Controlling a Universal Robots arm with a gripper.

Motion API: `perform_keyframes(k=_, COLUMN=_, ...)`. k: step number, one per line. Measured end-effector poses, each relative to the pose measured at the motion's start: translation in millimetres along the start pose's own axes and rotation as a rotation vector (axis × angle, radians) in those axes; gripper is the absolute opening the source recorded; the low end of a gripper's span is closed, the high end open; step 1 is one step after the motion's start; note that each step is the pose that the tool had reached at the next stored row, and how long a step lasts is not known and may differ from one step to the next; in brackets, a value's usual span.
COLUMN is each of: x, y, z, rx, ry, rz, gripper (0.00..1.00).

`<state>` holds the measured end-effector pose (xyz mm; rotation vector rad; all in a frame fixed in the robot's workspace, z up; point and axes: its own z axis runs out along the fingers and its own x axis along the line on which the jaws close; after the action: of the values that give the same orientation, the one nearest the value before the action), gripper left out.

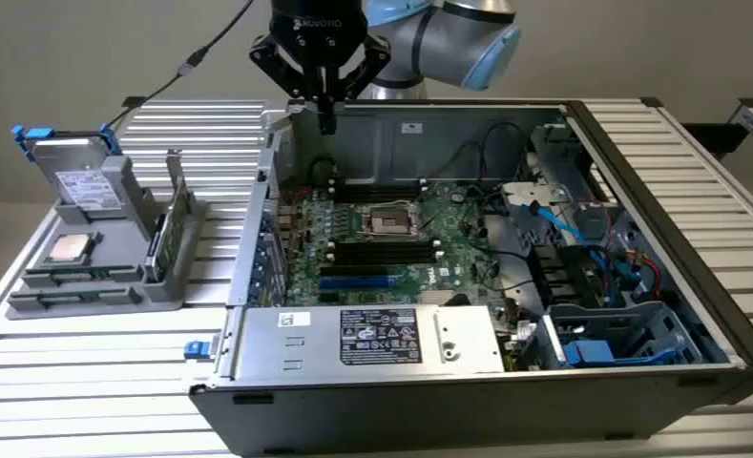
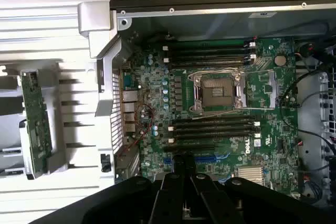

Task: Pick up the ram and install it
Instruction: 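Reach for the ram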

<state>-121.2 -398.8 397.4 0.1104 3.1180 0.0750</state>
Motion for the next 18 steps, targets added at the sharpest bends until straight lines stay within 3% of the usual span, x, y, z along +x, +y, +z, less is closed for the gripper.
perform_keyframes(k=11, x=1.5, y=-0.1, z=-0.6, rx=0.0003, ry=-0.0001, rz=0.000, gripper=0.10)
perform_keyframes(k=18, x=31.3, y=-2.1, z=-0.4, rx=-0.0001, ry=-0.0013, rz=0.000, gripper=0.10)
